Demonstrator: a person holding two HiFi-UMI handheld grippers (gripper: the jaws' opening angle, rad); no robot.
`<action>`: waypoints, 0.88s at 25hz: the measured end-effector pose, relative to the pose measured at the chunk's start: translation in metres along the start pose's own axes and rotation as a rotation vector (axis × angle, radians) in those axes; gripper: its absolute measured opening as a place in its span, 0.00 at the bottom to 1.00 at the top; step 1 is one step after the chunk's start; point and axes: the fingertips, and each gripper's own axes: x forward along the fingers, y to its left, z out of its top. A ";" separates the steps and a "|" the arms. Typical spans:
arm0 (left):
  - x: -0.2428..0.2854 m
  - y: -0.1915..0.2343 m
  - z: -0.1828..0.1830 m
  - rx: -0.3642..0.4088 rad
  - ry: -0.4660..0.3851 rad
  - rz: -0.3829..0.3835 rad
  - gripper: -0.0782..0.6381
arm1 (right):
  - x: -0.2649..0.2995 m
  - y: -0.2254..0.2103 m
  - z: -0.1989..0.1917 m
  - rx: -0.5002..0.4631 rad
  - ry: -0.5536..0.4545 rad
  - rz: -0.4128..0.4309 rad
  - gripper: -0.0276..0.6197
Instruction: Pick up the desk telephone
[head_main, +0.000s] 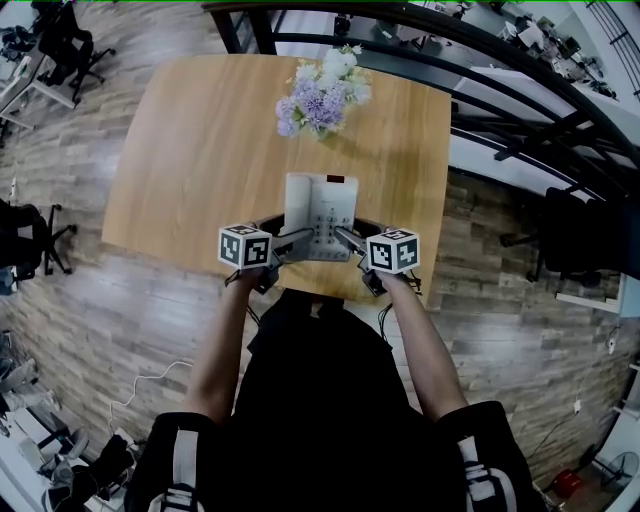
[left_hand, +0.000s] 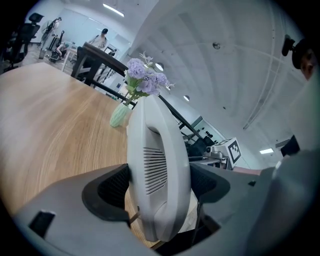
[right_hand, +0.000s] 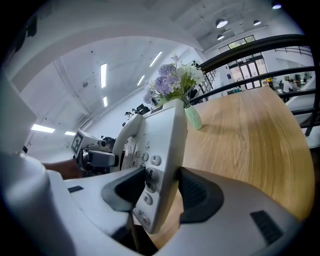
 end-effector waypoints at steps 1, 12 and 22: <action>0.000 -0.002 -0.001 0.001 -0.003 0.004 0.64 | -0.002 0.000 -0.001 -0.004 0.001 0.004 0.38; -0.001 -0.021 -0.013 -0.004 -0.045 0.053 0.64 | -0.017 0.001 -0.009 -0.039 0.016 0.046 0.38; -0.007 -0.034 -0.024 0.016 -0.064 0.085 0.64 | -0.025 0.007 -0.018 -0.073 0.019 0.080 0.38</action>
